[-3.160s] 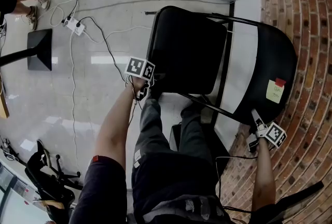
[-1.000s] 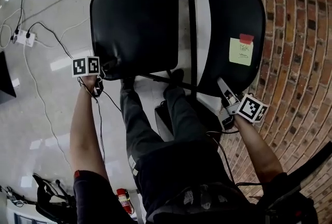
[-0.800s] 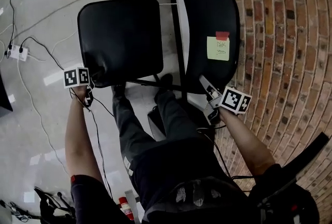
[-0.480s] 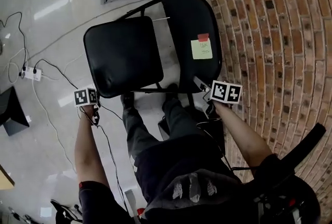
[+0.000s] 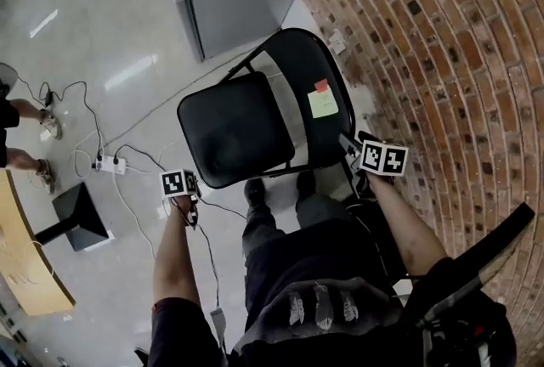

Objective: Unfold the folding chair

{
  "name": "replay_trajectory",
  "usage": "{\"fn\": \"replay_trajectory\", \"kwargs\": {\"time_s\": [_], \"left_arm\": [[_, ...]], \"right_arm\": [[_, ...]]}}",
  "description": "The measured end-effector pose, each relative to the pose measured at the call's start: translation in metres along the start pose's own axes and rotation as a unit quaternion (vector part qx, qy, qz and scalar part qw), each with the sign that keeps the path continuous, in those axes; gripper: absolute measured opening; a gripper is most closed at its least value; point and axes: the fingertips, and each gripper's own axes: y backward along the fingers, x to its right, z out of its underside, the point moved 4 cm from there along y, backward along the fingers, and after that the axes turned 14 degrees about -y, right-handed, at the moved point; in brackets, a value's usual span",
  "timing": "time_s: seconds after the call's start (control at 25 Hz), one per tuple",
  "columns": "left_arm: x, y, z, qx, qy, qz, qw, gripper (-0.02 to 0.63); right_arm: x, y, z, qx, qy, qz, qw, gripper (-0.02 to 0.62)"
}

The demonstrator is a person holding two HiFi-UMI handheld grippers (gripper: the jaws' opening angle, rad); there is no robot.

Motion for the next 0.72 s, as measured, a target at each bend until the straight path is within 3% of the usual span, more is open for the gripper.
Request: {"fn": "replay_trajectory", "kwargs": {"time_s": [0.16,0.28,0.52,0.6,0.68,0.72], "left_arm": [[0.009,0.026,-0.025,0.004,-0.014,-0.039,0.9992,-0.002],[0.031,0.048,-0.055,0.033,-0.027,-0.044,0.9981,-0.002],[0.081,0.07,-0.085,0.043,-0.053,-0.067,0.9954,-0.001],[0.109,0.077,-0.101,0.068,-0.055,-0.055,0.9947,0.0],[0.138,0.085,-0.114,0.094,-0.056,-0.047,0.9929,0.0],[0.152,0.089,-0.119,0.106,-0.054,-0.046,0.9919,0.0]], "right_arm": [[0.006,0.002,-0.005,0.001,0.034,-0.009,0.999,0.329],[0.005,0.004,-0.013,0.005,0.051,-0.033,0.998,0.339],[0.013,0.034,-0.05,0.072,0.069,-0.089,0.991,0.338],[0.012,0.046,-0.062,0.08,0.07,-0.124,0.987,0.205],[0.006,0.052,-0.069,0.072,0.088,-0.149,0.982,0.002],[0.002,0.054,-0.07,0.068,0.1,-0.157,0.98,0.002]]}}
